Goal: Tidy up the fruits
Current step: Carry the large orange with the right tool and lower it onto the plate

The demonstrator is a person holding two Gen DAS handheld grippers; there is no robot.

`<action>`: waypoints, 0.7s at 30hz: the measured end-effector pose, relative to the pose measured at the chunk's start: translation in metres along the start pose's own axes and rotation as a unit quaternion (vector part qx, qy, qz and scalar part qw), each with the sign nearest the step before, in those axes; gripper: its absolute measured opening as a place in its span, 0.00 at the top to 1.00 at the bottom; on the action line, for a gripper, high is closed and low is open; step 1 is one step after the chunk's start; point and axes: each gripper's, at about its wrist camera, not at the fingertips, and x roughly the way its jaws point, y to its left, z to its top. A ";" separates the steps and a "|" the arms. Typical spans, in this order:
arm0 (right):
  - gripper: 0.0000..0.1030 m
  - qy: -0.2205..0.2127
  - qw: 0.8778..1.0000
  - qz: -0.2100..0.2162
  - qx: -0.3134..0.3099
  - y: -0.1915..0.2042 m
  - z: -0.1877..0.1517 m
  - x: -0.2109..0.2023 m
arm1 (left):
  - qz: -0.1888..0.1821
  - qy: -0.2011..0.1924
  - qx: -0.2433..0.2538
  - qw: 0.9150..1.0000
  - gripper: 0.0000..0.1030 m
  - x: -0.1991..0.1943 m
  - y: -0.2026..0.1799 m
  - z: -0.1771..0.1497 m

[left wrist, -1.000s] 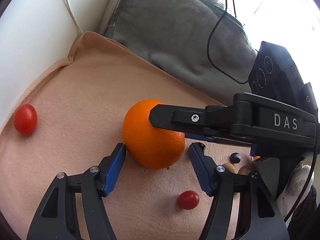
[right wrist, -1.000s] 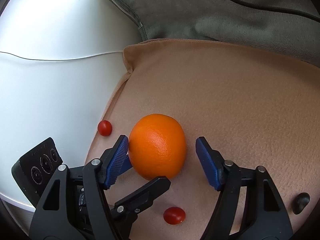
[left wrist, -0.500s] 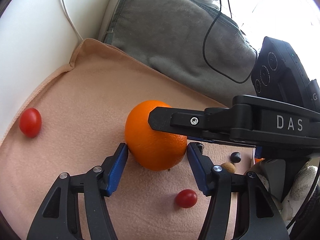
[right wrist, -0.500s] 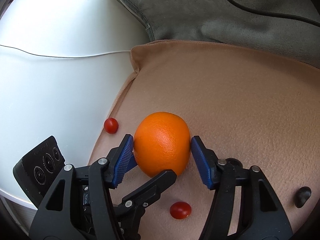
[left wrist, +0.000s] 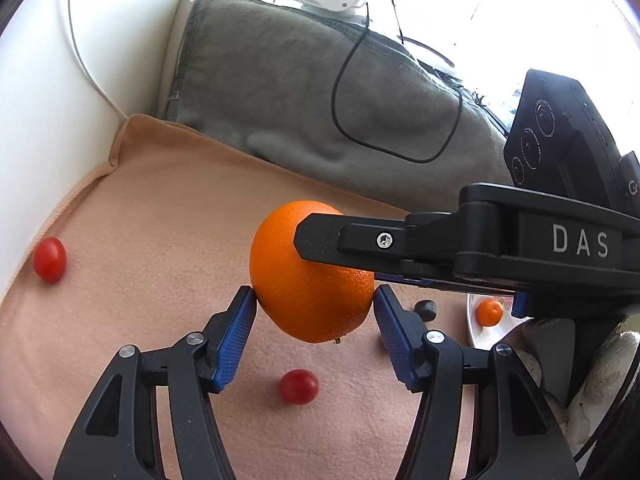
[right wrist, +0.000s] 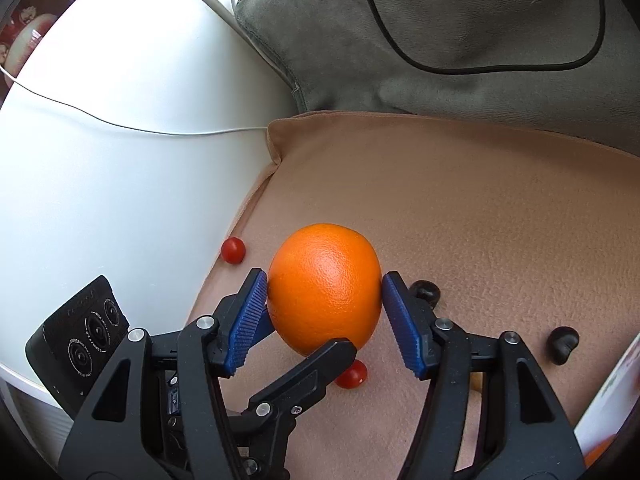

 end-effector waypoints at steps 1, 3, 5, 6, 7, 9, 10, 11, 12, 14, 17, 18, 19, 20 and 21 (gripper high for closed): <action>0.39 -0.003 1.000 -0.002 0.000 -0.002 -0.001 -0.006 | -0.003 -0.001 0.003 1.000 0.41 -0.001 -0.004 -0.001; 0.39 -0.011 1.000 -0.006 0.001 -0.004 -0.005 -0.017 | -0.009 -0.002 0.008 1.000 0.41 -0.002 -0.013 -0.002; 0.39 -0.017 1.000 -0.011 0.001 -0.007 -0.009 -0.028 | -0.015 -0.002 0.015 1.000 0.41 -0.003 -0.023 -0.003; 0.39 -0.021 1.000 -0.012 0.003 -0.009 -0.010 -0.033 | -0.018 -0.002 0.018 1.000 0.41 -0.002 -0.028 -0.003; 0.39 -0.024 1.000 -0.014 0.005 -0.011 -0.012 -0.039 | -0.021 -0.002 0.022 1.000 0.41 -0.002 -0.033 -0.004; 0.39 -0.031 0.999 -0.017 0.010 -0.017 -0.015 -0.050 | -0.027 0.000 0.030 0.999 0.41 0.001 -0.044 -0.004; 0.39 -0.034 0.999 -0.019 0.013 -0.020 -0.017 -0.056 | -0.031 0.001 0.034 0.999 0.41 0.001 -0.049 -0.004; 0.39 -0.037 0.999 -0.020 0.016 -0.023 -0.019 -0.061 | -0.034 0.002 0.038 0.999 0.41 0.003 -0.055 -0.005; 0.39 -0.041 0.999 -0.022 0.019 -0.027 -0.021 -0.067 | -0.037 0.003 0.043 0.998 0.41 0.005 -0.059 -0.005; 0.39 -0.046 0.998 -0.026 0.024 -0.034 -0.024 -0.077 | -0.044 0.007 0.051 0.998 0.41 0.009 -0.069 -0.006; 0.39 -0.053 0.997 -0.031 0.034 -0.045 -0.029 -0.091 | -0.053 0.013 0.064 0.996 0.41 0.014 -0.084 -0.007; 0.39 -0.056 0.997 -0.032 0.037 -0.049 -0.031 -0.095 | -0.055 0.014 0.068 0.996 0.41 0.014 -0.089 -0.007; 0.39 -0.059 0.997 -0.034 0.040 -0.052 -0.032 -0.099 | -0.058 0.016 0.073 0.996 0.41 0.015 -0.094 -0.008; 0.39 -0.061 0.997 -0.035 0.043 -0.056 -0.033 -0.103 | -0.061 0.018 0.076 0.995 0.41 0.017 -0.098 -0.008; 0.39 -0.063 0.996 -0.036 0.045 -0.059 -0.035 -0.107 | -0.064 0.019 0.080 0.995 0.41 0.017 -0.103 -0.009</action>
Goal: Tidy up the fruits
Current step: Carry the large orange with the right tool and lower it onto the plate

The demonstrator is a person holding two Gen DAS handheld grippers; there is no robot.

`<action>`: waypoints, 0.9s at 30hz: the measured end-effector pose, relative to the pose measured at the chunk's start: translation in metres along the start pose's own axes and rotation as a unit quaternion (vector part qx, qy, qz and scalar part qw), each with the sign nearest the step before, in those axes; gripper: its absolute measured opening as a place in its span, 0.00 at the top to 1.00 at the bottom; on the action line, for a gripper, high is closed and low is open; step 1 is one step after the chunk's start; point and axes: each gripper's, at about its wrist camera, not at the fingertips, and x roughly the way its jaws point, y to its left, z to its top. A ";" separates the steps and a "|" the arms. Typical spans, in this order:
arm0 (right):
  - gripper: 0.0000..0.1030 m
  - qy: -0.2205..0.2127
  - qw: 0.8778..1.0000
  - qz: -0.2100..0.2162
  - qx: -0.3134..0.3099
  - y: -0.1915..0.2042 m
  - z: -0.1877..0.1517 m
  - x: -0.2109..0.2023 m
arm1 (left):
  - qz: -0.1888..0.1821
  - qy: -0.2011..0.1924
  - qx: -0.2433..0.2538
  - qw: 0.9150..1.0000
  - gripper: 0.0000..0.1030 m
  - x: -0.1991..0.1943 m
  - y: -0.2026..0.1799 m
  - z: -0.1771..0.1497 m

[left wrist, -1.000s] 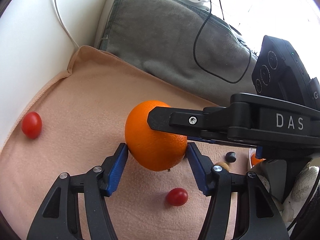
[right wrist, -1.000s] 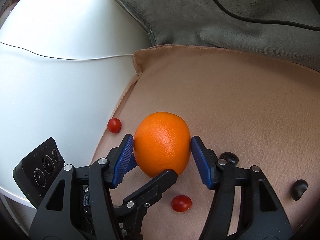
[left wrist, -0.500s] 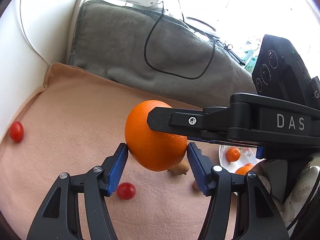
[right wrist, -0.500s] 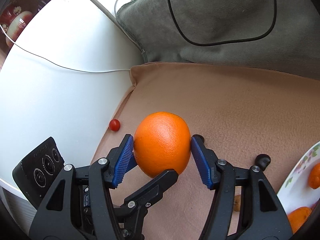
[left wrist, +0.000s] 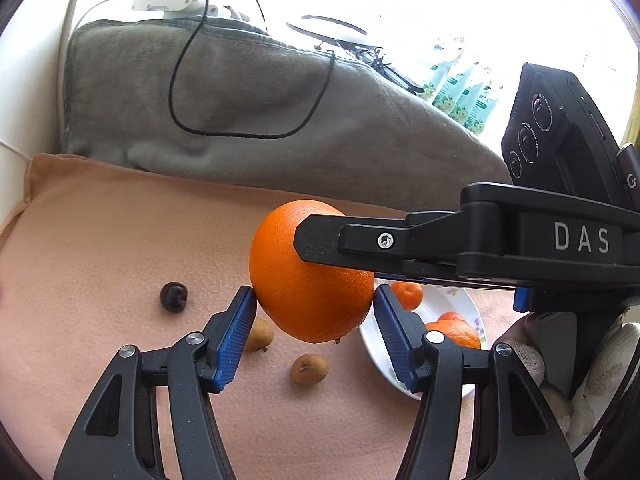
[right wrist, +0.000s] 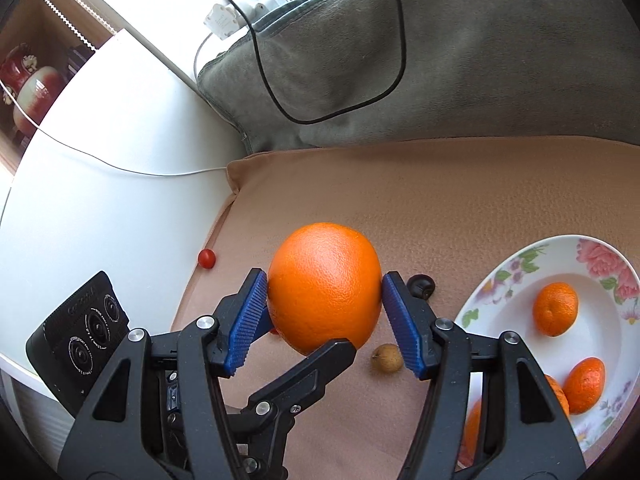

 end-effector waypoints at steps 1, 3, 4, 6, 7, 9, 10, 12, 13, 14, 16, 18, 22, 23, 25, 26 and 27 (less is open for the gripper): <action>0.39 -0.002 1.000 -0.001 0.003 -0.004 0.000 -0.004 | -0.003 0.002 0.004 1.000 0.41 0.002 -0.004 0.001; 0.39 -0.006 1.000 -0.003 0.008 -0.010 -0.002 -0.011 | -0.008 0.006 0.013 1.000 0.41 0.005 -0.012 0.001; 0.39 -0.008 1.000 -0.005 0.011 -0.014 -0.002 -0.014 | -0.011 0.008 0.017 1.000 0.41 0.007 -0.016 0.001; 0.39 -0.010 1.000 -0.008 0.015 -0.021 -0.003 -0.020 | -0.017 0.013 0.024 0.999 0.41 0.010 -0.022 0.001; 0.39 -0.011 1.000 -0.010 0.016 -0.024 -0.003 -0.022 | -0.020 0.016 0.026 0.999 0.41 0.013 -0.025 0.001; 0.39 -0.013 1.000 -0.013 0.021 -0.030 -0.006 -0.026 | -0.027 0.021 0.029 0.999 0.41 0.016 -0.030 0.001; 0.39 -0.013 1.000 -0.015 0.024 -0.034 -0.006 -0.028 | -0.030 0.024 0.029 0.999 0.41 0.018 -0.032 0.001; 0.39 -0.014 0.999 -0.015 0.032 -0.040 -0.007 -0.030 | -0.036 0.029 0.029 0.999 0.41 0.021 -0.035 0.001; 0.39 -0.014 0.999 -0.015 0.037 -0.044 -0.008 -0.031 | -0.038 0.031 0.030 0.998 0.41 0.023 -0.037 0.000; 0.39 -0.014 0.999 -0.016 0.041 -0.046 -0.009 -0.032 | -0.039 0.034 0.033 0.998 0.41 0.024 -0.039 -0.001; 0.39 -0.013 0.999 -0.017 0.048 -0.052 -0.009 -0.034 | -0.042 0.038 0.036 0.998 0.41 0.027 -0.042 -0.002; 0.39 -0.013 0.998 -0.020 0.051 -0.055 -0.010 -0.035 | -0.046 0.043 0.036 0.997 0.41 0.031 -0.044 -0.002; 0.39 -0.014 0.997 -0.021 0.067 -0.066 -0.010 -0.038 | -0.059 0.054 0.034 0.996 0.42 0.039 -0.047 0.000; 0.39 -0.015 0.997 -0.021 0.072 -0.070 -0.010 -0.040 | -0.062 0.056 0.035 0.996 0.44 0.040 -0.048 0.000; 0.39 -0.018 0.996 -0.028 0.081 -0.075 -0.009 -0.043 | -0.065 0.053 0.043 0.996 0.49 0.039 -0.051 0.000; 0.39 -0.023 0.996 -0.028 0.081 -0.077 -0.009 -0.045 | -0.070 0.049 0.046 0.995 0.53 0.038 -0.053 0.001; 0.39 -0.027 0.996 -0.028 0.081 -0.078 -0.008 -0.049 | -0.072 0.047 0.048 0.995 0.53 0.036 -0.054 0.001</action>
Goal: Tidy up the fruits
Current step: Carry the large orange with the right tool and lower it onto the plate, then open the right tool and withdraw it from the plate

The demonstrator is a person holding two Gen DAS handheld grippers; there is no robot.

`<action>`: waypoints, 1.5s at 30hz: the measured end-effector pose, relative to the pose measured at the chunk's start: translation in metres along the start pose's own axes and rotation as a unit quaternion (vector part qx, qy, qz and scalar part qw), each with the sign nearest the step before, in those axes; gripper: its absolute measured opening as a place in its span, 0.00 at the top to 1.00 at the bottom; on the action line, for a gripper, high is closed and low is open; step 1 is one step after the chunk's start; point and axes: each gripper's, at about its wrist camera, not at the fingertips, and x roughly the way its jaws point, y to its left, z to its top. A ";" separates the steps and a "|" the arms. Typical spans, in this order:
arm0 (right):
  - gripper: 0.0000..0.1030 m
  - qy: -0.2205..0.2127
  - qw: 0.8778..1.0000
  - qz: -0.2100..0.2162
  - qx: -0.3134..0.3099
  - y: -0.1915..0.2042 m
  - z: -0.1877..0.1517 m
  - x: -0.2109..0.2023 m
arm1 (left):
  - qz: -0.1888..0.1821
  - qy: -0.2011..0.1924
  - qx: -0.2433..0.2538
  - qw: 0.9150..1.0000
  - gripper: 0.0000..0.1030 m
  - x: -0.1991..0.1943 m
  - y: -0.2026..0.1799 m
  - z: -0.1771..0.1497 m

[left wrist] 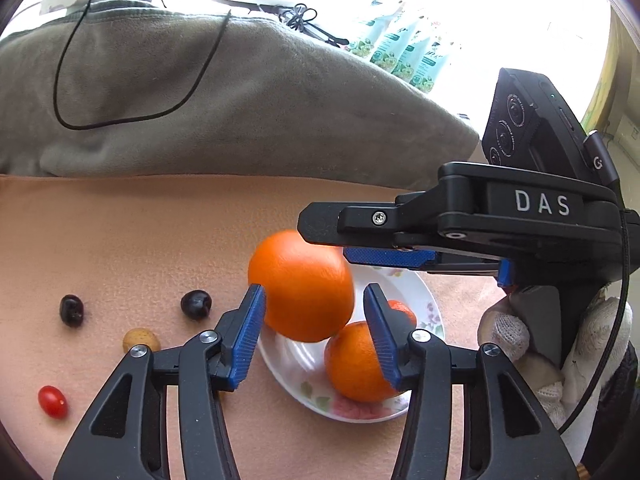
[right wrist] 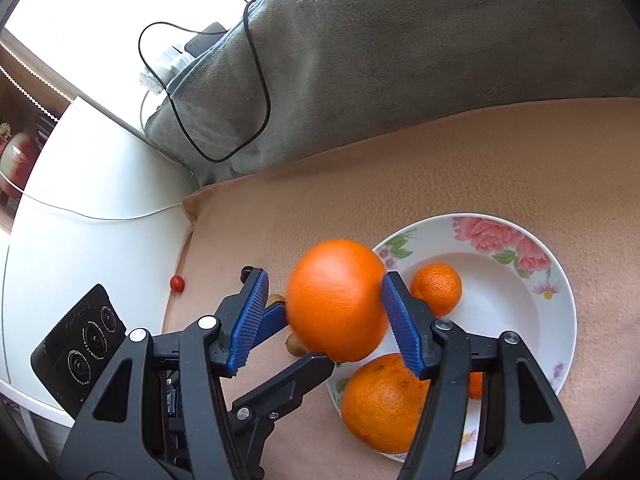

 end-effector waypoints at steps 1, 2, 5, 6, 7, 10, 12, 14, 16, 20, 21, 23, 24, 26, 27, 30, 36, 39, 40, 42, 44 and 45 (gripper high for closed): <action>0.39 -0.007 1.000 -0.003 -0.001 -0.001 0.001 -0.004 | 0.000 -0.001 0.001 1.000 0.53 -0.001 -0.001 0.001; 0.39 -0.017 1.000 -0.009 -0.004 -0.001 0.003 -0.009 | 0.000 0.000 0.003 1.000 0.53 -0.002 -0.001 0.001; 0.39 -0.037 0.999 -0.022 -0.010 -0.003 0.006 -0.021 | 0.001 -0.003 0.002 1.000 0.53 -0.007 0.001 -0.001; 0.39 -0.040 0.999 -0.020 -0.008 -0.005 0.006 -0.024 | 0.002 -0.004 0.000 1.000 0.53 -0.009 0.002 -0.002; 0.39 -0.044 0.999 -0.019 -0.004 -0.007 0.006 -0.027 | 0.004 -0.004 -0.002 1.000 0.53 -0.010 0.003 -0.002; 0.39 -0.053 0.998 -0.023 -0.005 -0.010 0.005 -0.033 | 0.008 -0.006 -0.002 1.000 0.53 -0.016 0.006 -0.006; 0.39 -0.059 0.998 -0.030 -0.011 -0.011 0.003 -0.037 | 0.012 -0.008 0.002 1.000 0.53 -0.019 0.006 -0.008; 0.39 -0.063 0.997 -0.036 -0.015 -0.012 0.000 -0.040 | 0.016 -0.011 0.002 1.000 0.52 -0.023 0.007 -0.008; 0.34 -0.065 0.997 -0.037 -0.019 -0.011 -0.003 -0.042 | 0.021 -0.015 0.002 1.000 0.51 -0.029 0.009 -0.010; 0.25 -0.080 0.995 -0.043 -0.038 -0.006 -0.010 -0.046 | 0.039 -0.022 0.004 0.999 0.51 -0.041 0.014 -0.014; 0.25 -0.081 0.995 -0.045 -0.044 -0.004 -0.011 -0.047 | 0.046 -0.025 0.006 0.999 0.51 -0.044 0.016 -0.015; 0.25 -0.086 0.994 -0.049 -0.055 0.001 -0.014 -0.048 | 0.062 -0.032 0.010 0.998 0.48 -0.053 0.021 -0.020; 0.25 -0.089 0.993 -0.049 -0.061 0.003 -0.015 -0.049 | 0.070 -0.036 0.011 0.997 0.48 -0.057 0.023 -0.021; 0.25 -0.093 0.992 -0.050 -0.072 0.008 -0.018 -0.049 | 0.086 -0.041 0.011 0.995 0.47 -0.066 0.029 -0.025; 0.25 -0.096 0.991 -0.050 -0.079 0.011 -0.020 -0.049 | 0.096 -0.044 0.012 0.994 0.47 -0.072 0.033 -0.029; 0.25 -0.101 0.988 -0.055 -0.106 0.021 -0.025 -0.049 | 0.125 -0.049 0.008 0.991 0.47 -0.087 0.046 -0.038; 0.25 -0.103 0.984 -0.049 -0.140 0.040 -0.033 -0.044 | 0.166 -0.051 -0.008 0.985 0.47 -0.113 0.070 -0.055; 0.25 -0.096 0.983 -0.043 -0.151 0.049 -0.037 -0.038 | 0.176 -0.053 -0.022 0.983 0.47 -0.121 0.081 -0.063; 0.25 -0.092 0.983 -0.039 -0.155 0.053 -0.038 -0.036 | 0.179 -0.052 -0.026 0.982 0.47 -0.123 0.085 -0.066; 0.25 -0.083 0.982 -0.035 -0.164 0.059 -0.041 -0.031 | 0.181 -0.051 -0.031 0.982 0.47 -0.126 0.090 -0.071; 0.25 -0.075 0.981 -0.035 -0.173 0.066 -0.043 -0.024 | 0.181 -0.050 -0.036 0.982 0.47 -0.129 0.094 -0.075; 0.25 -0.071 0.981 -0.036 -0.177 0.069 -0.044 -0.021 | 0.180 -0.050 -0.040 0.982 0.47 -0.130 0.096 -0.077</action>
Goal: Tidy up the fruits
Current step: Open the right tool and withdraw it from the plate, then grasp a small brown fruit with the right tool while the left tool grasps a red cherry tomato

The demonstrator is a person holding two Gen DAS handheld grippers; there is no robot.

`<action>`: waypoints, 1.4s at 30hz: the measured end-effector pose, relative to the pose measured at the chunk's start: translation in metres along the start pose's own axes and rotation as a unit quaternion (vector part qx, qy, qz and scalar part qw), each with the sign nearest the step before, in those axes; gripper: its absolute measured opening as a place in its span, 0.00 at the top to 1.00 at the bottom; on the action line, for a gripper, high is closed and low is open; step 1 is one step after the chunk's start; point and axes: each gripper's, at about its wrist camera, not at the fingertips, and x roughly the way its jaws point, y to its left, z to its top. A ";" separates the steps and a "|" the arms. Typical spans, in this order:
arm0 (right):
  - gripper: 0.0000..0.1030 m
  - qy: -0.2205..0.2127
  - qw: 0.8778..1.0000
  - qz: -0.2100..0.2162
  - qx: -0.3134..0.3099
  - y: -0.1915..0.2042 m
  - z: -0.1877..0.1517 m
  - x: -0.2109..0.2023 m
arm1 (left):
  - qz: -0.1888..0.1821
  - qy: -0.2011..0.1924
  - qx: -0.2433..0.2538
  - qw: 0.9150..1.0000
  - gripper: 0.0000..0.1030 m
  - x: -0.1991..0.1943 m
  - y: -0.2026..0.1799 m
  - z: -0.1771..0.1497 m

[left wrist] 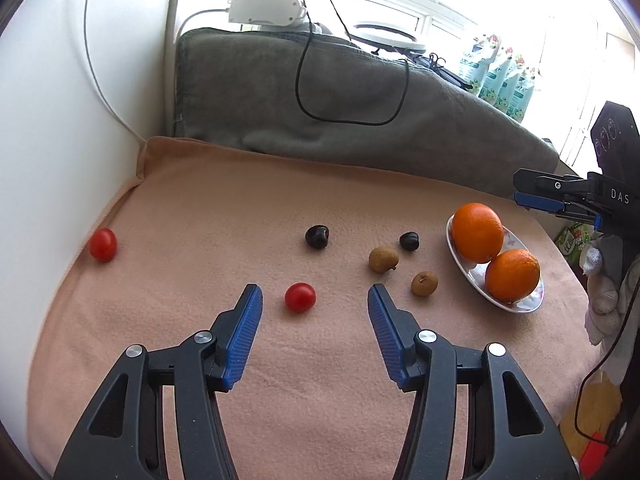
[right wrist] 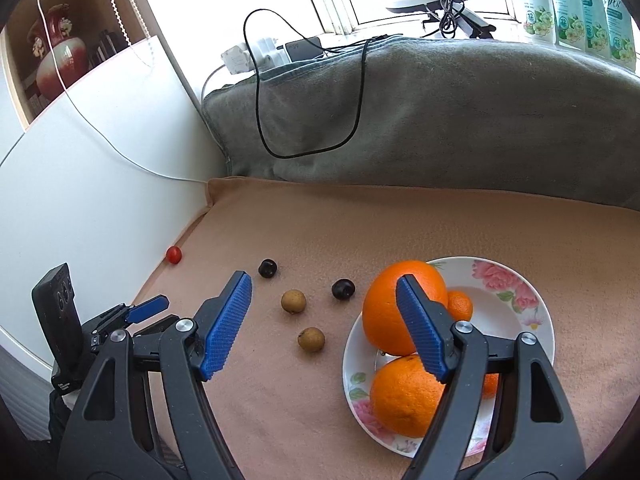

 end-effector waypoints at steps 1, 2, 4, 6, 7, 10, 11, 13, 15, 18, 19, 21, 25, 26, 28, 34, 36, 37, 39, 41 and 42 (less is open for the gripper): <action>0.25 0.003 1.000 0.002 -0.003 0.004 -0.001 0.002 | 0.000 0.001 -0.004 1.000 0.47 0.000 0.003 -0.002; 0.25 0.007 1.000 0.004 -0.007 0.007 -0.001 0.006 | 0.000 0.003 -0.008 1.000 0.47 0.000 0.005 -0.003; 0.25 0.015 1.000 0.008 -0.015 0.014 -0.002 0.011 | 0.002 0.005 -0.013 1.000 0.47 -0.001 0.009 -0.006; 0.25 0.020 0.999 0.006 -0.024 0.021 -0.003 0.016 | 0.002 0.006 -0.020 1.000 0.47 -0.001 0.013 -0.008; 0.25 0.022 0.999 0.005 -0.029 0.024 -0.003 0.018 | 0.002 0.007 -0.023 1.000 0.47 -0.001 0.015 -0.009; 0.25 0.028 0.999 -0.001 -0.046 0.033 -0.004 0.025 | 0.003 0.009 -0.029 1.000 0.47 0.000 0.020 -0.012; 0.25 0.030 0.998 -0.004 -0.050 0.036 -0.005 0.027 | 0.005 0.009 -0.030 0.999 0.47 -0.001 0.022 -0.012; 0.25 0.036 0.998 -0.011 -0.058 0.042 -0.006 0.031 | 0.009 0.010 -0.030 0.999 0.47 -0.001 0.023 -0.014; 0.25 0.041 0.997 -0.019 -0.069 0.047 -0.008 0.036 | 0.014 0.009 -0.028 0.999 0.47 -0.002 0.024 -0.014; 0.25 0.044 0.994 -0.036 -0.092 0.055 -0.011 0.042 | 0.025 0.008 -0.022 0.999 0.47 -0.003 0.024 -0.014; 0.25 0.046 0.993 -0.041 -0.099 0.058 -0.012 0.045 | 0.027 0.007 -0.021 0.999 0.47 -0.003 0.024 -0.013; 0.25 0.052 0.992 -0.044 -0.109 0.061 -0.014 0.050 | 0.029 0.006 -0.019 0.999 0.47 -0.003 0.023 -0.012; 0.25 0.068 0.990 -0.041 -0.116 0.065 -0.017 0.063 | 0.027 0.009 -0.015 0.999 0.47 0.001 0.022 -0.012; 0.25 0.071 0.989 -0.042 -0.120 0.066 -0.017 0.066 | 0.025 0.011 -0.015 1.000 0.47 0.003 0.022 -0.013; 0.25 0.078 0.988 -0.044 -0.128 0.068 -0.020 0.072 | 0.021 0.013 -0.015 1.000 0.47 0.006 0.021 -0.013; 0.43 0.102 0.985 -0.040 -0.135 0.071 -0.024 0.092 | 0.000 0.022 -0.024 0.999 0.48 0.018 0.021 -0.010; 0.50 0.109 0.985 -0.039 -0.131 0.069 -0.024 0.099 | -0.004 0.025 -0.024 0.999 0.49 0.022 0.020 -0.008; 0.53 0.113 0.985 -0.037 -0.128 0.068 -0.024 0.103 | -0.007 0.026 -0.024 0.999 0.51 0.024 0.019 -0.008; 0.56 0.119 0.985 -0.032 -0.124 0.066 -0.023 0.110 | -0.012 0.030 -0.024 0.999 0.52 0.029 0.018 -0.007; 0.57 0.123 0.984 -0.033 -0.124 0.066 -0.023 0.116 | -0.016 0.036 -0.024 0.999 0.52 0.034 0.016 -0.007; 0.57 0.124 0.984 -0.034 -0.123 0.065 -0.023 0.119 | -0.016 0.038 -0.023 0.999 0.53 0.036 0.015 -0.006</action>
